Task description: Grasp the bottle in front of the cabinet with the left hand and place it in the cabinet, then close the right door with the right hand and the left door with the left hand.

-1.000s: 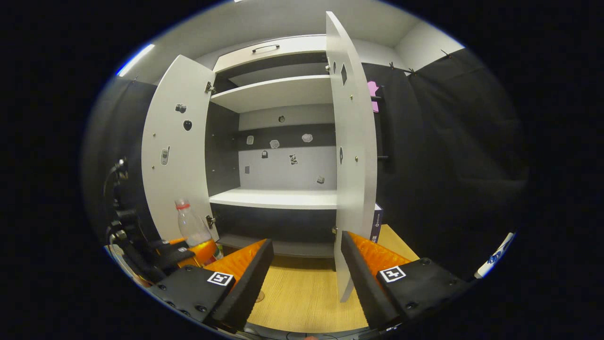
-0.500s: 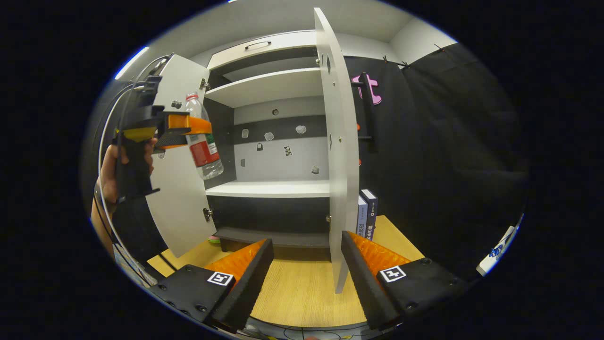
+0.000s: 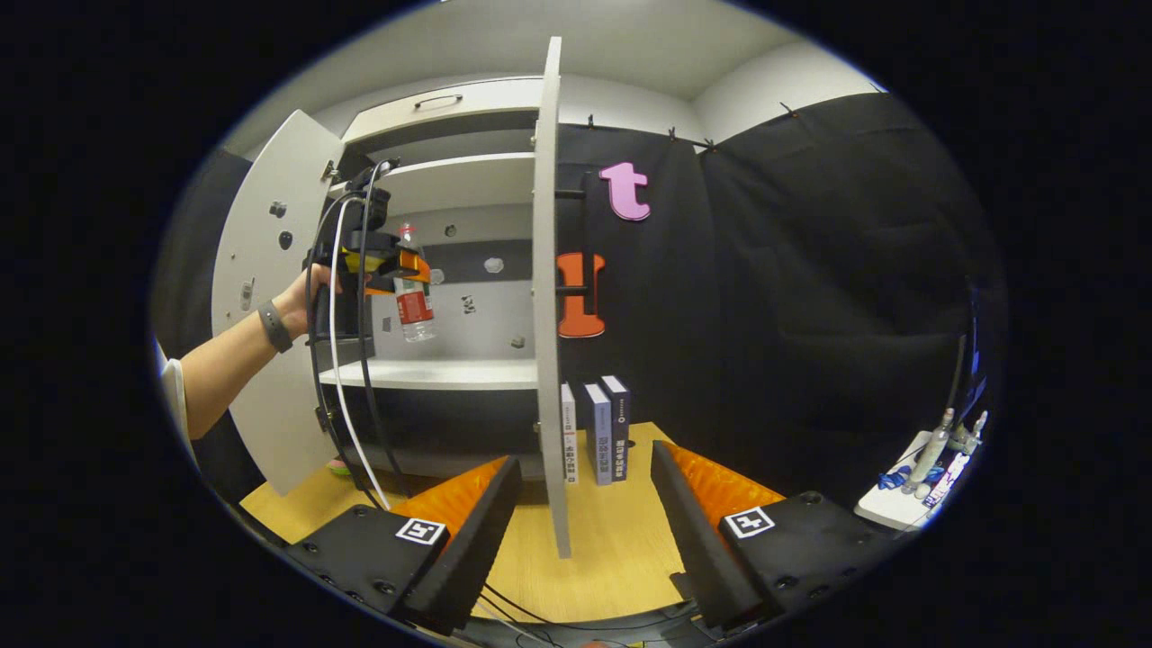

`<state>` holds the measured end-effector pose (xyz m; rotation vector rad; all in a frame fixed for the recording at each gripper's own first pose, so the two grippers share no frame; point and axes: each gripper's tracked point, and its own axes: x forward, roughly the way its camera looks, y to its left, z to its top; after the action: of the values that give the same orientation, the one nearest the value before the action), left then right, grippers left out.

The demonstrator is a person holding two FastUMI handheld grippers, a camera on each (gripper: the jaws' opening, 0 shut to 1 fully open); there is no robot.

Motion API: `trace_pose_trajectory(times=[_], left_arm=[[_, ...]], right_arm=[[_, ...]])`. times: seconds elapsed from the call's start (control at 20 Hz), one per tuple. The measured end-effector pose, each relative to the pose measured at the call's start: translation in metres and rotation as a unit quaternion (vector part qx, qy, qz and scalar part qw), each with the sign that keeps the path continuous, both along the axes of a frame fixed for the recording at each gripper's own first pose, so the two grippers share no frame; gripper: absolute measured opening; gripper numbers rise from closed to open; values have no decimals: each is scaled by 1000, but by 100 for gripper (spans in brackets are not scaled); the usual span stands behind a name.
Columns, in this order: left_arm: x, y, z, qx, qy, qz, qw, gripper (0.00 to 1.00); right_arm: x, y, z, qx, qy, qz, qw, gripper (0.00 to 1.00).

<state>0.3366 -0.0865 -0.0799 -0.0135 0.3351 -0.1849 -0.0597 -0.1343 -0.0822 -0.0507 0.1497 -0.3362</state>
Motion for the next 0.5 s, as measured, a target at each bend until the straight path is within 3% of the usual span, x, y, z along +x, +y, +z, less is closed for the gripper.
trace_pose_trajectory(times=[0.25, 0.5], left_arm=[[29, 2, -39, 36, 18, 13, 999, 74], [31, -1, -55, 48, 34, 11, 998, 75]], right_arm=[[-17, -31, -1, -5, -1, -74, 997, 97], [-19, -38, 1, -5, -4, -108, 994, 96]])
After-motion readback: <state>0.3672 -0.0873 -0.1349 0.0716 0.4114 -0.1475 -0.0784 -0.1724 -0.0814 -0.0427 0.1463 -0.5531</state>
